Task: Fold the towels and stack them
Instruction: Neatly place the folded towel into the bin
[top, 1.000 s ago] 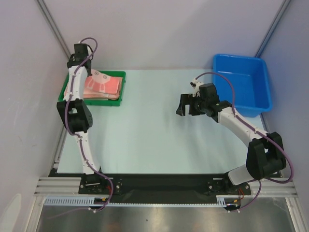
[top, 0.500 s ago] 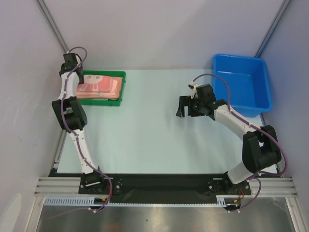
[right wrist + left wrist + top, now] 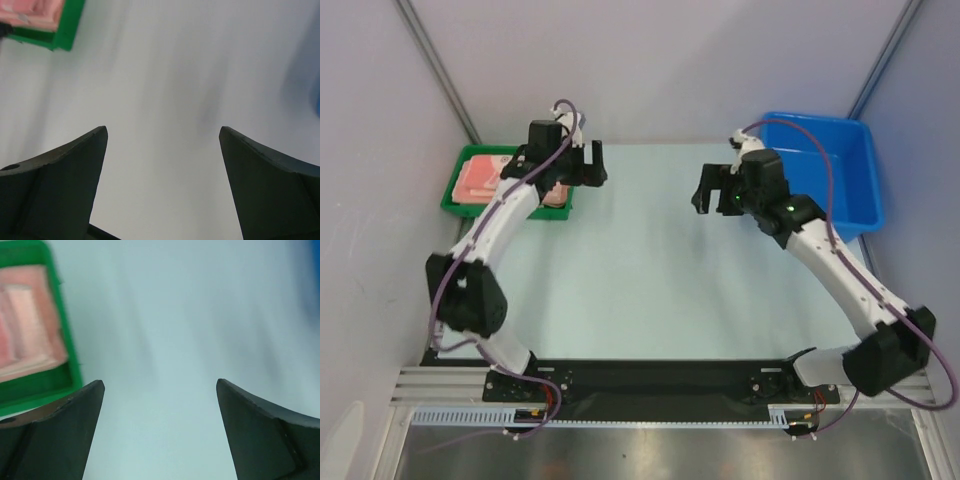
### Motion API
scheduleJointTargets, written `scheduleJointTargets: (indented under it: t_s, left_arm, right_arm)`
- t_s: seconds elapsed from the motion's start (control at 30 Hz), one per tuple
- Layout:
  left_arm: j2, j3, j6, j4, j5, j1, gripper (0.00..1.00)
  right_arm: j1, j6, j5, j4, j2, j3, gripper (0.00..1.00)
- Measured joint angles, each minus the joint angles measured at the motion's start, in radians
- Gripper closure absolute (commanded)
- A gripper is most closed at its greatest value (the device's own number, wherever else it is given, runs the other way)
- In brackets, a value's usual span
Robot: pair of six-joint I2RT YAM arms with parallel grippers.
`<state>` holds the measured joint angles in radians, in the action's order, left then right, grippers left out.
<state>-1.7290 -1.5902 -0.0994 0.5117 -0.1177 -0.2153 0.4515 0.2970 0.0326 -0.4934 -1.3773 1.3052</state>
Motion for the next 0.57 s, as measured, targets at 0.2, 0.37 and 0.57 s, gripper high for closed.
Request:
scheduleJointTargets:
  t_s: [0.2, 0.37, 0.57]
  left_arm:
    - [0.472, 0.272, -0.069, -0.094, -0.175, -0.125, 0.00]
    - [0.775, 0.435, -0.103, -0.168, -0.249, -0.129, 0.00]
    - [0.906, 0.546, -0.131, -0.192, -0.277, -0.129, 0.00]
  right_arm:
    - [0.009, 0.006, -0.075, -0.010, 0.255, -0.014, 0.00]
    - [0.010, 0.010, -0.107, -0.032, 0.344, -0.014, 0.00]
    - [0.010, 0.017, -0.116, -0.033, 0.383, -0.055, 0.00]
